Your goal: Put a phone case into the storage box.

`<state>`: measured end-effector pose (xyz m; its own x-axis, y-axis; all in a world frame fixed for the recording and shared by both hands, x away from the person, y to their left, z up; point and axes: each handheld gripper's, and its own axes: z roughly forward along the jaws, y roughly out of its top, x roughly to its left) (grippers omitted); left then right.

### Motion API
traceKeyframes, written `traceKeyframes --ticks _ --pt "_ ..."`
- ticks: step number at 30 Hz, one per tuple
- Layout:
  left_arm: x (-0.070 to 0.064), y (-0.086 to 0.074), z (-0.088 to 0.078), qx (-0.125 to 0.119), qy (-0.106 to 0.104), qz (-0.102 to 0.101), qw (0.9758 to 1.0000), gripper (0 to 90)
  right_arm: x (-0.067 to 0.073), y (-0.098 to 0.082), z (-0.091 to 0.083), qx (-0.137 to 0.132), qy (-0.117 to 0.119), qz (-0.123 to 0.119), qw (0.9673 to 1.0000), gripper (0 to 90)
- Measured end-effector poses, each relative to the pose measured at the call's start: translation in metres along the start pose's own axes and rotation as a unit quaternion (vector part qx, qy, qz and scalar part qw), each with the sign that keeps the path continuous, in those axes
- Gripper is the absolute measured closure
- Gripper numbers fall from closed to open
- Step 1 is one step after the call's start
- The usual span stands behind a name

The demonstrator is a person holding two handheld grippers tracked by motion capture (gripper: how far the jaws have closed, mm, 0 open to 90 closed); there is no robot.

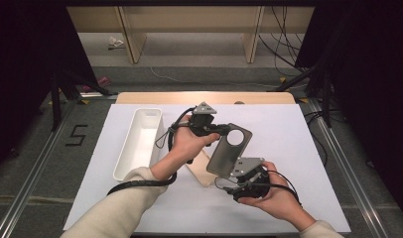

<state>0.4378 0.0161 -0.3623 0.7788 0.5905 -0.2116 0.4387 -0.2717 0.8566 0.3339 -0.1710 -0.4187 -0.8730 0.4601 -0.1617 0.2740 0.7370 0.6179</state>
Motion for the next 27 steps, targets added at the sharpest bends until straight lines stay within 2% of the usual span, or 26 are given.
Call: traceKeyframes --ticks 1,2,8,12,19,27 --pt "0.002 0.0 -0.003 -0.003 0.002 0.001 1.0 82.4 -0.001 -0.001 0.0 -0.007 -0.006 0.007 0.9999 24.8" --pt "0.005 0.001 -0.008 -0.007 0.003 0.002 1.0 82.4 -0.001 -0.002 -0.001 -0.01 -0.01 0.024 0.9996 23.1" --pt "0.015 0.002 -0.024 -0.023 0.008 -0.003 0.9997 82.4 -0.006 -0.004 -0.002 -0.028 -0.016 0.043 0.9985 19.5" --pt "0.022 0.003 -0.035 -0.031 0.014 0.0 0.9994 82.4 -0.01 -0.006 -0.004 -0.046 -0.024 0.069 0.9962 17.6" --pt "0.029 0.002 -0.05 -0.041 0.021 0.002 0.999 82.4 -0.01 -0.009 -0.001 -0.042 -0.018 0.075 0.9962 17.4" --pt "0.038 0.001 -0.061 -0.056 0.021 0.002 0.9982 82.4 -0.012 -0.011 -0.001 -0.048 -0.023 0.083 0.9951 17.1"
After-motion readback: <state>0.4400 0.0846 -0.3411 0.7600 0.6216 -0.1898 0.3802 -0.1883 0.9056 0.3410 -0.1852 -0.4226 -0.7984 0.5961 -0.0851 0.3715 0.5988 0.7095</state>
